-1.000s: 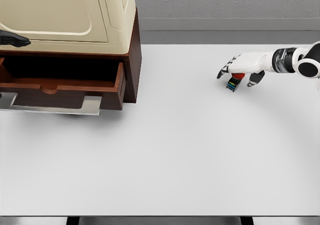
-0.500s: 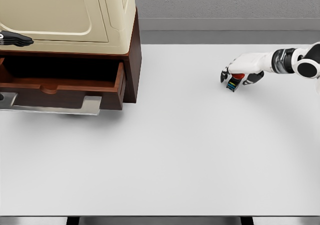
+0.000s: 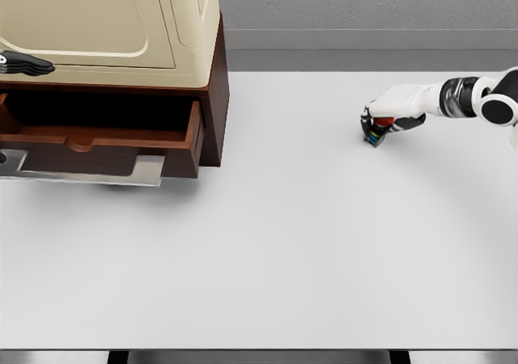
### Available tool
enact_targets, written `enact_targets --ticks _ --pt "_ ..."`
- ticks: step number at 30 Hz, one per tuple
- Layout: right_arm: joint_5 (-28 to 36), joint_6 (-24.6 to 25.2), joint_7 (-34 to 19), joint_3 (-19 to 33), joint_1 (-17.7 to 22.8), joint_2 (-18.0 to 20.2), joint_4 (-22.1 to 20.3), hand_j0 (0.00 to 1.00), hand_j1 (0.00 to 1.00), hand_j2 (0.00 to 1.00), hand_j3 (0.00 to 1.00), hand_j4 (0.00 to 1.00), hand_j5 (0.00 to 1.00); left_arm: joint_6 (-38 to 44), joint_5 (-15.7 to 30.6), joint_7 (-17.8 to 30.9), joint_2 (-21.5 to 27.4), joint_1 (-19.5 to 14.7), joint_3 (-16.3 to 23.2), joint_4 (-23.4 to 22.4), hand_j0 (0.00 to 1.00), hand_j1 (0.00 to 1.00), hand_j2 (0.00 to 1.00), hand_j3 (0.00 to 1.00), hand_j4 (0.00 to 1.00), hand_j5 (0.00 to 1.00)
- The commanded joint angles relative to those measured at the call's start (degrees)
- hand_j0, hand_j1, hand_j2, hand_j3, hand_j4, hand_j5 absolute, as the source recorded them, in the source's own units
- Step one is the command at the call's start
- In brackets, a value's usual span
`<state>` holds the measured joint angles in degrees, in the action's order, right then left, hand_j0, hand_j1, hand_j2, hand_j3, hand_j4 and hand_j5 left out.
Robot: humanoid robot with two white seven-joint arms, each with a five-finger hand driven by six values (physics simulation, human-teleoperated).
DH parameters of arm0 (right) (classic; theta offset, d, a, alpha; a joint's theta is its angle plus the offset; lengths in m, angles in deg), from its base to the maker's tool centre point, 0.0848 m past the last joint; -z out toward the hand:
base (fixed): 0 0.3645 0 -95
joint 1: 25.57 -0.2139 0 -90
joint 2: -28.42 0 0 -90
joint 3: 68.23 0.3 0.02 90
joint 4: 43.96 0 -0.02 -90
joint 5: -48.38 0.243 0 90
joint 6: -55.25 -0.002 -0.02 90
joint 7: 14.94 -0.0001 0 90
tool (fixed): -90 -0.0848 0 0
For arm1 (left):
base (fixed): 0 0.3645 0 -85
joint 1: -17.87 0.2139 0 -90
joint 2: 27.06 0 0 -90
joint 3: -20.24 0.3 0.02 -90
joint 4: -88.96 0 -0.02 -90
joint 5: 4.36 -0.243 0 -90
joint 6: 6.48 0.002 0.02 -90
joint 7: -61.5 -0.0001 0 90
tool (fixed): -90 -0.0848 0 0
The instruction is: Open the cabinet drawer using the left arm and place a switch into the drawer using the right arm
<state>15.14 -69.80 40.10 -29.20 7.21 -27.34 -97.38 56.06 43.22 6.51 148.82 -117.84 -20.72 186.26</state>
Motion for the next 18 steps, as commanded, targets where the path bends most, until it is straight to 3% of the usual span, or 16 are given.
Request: enact_targets --ticks 1,6,11,15,18 --pt "0.19 0.05 -0.04 0.43 0.00 0.04 -0.11 0.48 0.48 0.48 0.48 0.48 0.48 0.13 0.41 -0.01 0.08 0.00 -0.09 0.00 0.97 0.97 0.97 0.97 0.97 0.97" --pt "2.21 0.05 -0.04 1.14 -0.79 -0.04 -0.72 0.48 0.48 0.48 0.48 0.48 0.48 0.13 0.41 -0.01 -0.01 0.00 0.00 0.00 0.97 0.97 0.97 0.97 0.97 0.97" --pt "3.09 0.05 -0.04 1.23 -1.05 -0.48 -5.29 0.50 0.50 0.50 0.50 0.50 0.50 0.13 0.41 -0.01 -0.01 0.00 0.09 0.00 0.97 0.97 0.97 0.97 0.97 0.97" --pt "3.18 0.05 -0.04 1.14 -1.05 -1.01 -5.29 0.37 0.37 0.37 0.37 0.37 0.37 0.04 0.50 -0.01 -0.01 0.00 0.09 0.00 0.97 0.97 0.97 0.97 0.97 0.97" --pt "3.18 0.05 -0.04 1.14 -1.49 -1.63 -5.91 0.36 0.36 0.36 0.36 0.36 0.36 0.04 0.41 -0.01 -0.01 0.00 0.00 -0.09 0.97 0.97 0.97 0.97 0.97 0.97"
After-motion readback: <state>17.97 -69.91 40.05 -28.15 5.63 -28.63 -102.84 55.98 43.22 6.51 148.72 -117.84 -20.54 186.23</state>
